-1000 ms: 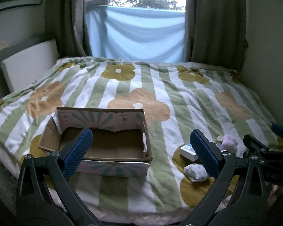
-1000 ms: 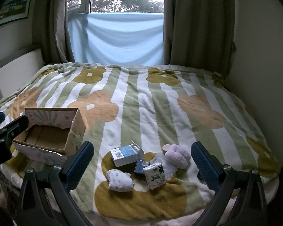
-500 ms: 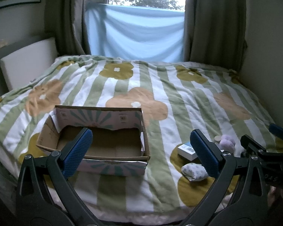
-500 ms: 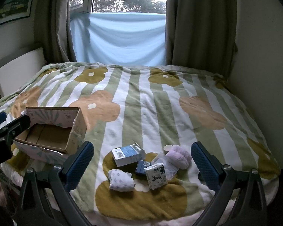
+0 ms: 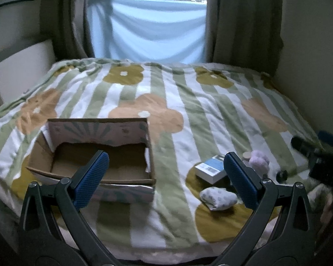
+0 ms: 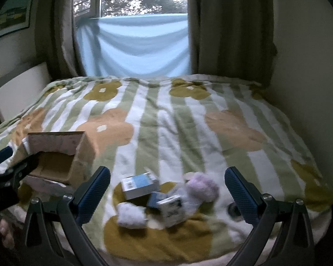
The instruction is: Organize objects
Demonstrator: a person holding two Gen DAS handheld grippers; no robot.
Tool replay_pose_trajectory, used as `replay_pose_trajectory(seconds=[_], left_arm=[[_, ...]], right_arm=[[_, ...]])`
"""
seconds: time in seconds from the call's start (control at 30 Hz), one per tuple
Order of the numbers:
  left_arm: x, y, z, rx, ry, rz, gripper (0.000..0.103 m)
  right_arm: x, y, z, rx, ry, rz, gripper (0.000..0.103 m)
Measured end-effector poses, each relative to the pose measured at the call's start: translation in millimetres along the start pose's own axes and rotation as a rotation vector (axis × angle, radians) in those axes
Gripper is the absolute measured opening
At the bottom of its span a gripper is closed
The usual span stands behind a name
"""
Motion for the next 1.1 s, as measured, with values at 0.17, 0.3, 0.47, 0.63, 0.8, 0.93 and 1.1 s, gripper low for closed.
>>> replay_pose_trajectory(seconds=[0.17,0.3,0.47,0.63,0.8,0.93,1.1], left_arm=[[-28.8,-17.5,26.6,0.068,-0.045,0.019,0.103],[-51.5,-35.7,49.1,0.128,-0.084,0.032,0.103],[-77.7,-59.5,78.1,0.195,-0.108,0.062,0.103],[-94.7,-77.2,104.1,0.253,-0.110,0.082,0.102],[-105.9,-89.7,128.5,0.300,-0.103,0.096,0.099],[-108.5,-97.3,142.3,0.336,-0.097,0.107,0.096],[-110.9,-105.1,157.4,0.368,-0.111,0.107,0.094]], right_arm=[[-41.5,6.9,11.4,0.012,0.002,0.042,0.102],[-74.0,5.0,24.3,0.039,0.011,0.083,0.102],[-113.9,-4.7,47.2,0.095,0.013,0.149,0.102],[-140.7,-21.5,78.9,0.172,0.020,0.187,0.102],[-145.8,-37.5,109.5,0.240,0.051,0.199,0.102],[-140.1,-48.1,137.0,0.287,0.088,0.199,0.102],[-129.2,-56.4,165.6,0.335,0.122,0.198,0.102]])
Point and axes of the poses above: each gripper's, at about its wrist camera, not at the fingertips, and z roughly the way its jaws point, x to its left, y to its top, the point moved 2 cm from there along z, roughly the way its jaws point, and after that the axes turned 3 degrees about z, right-handed, at the moved point
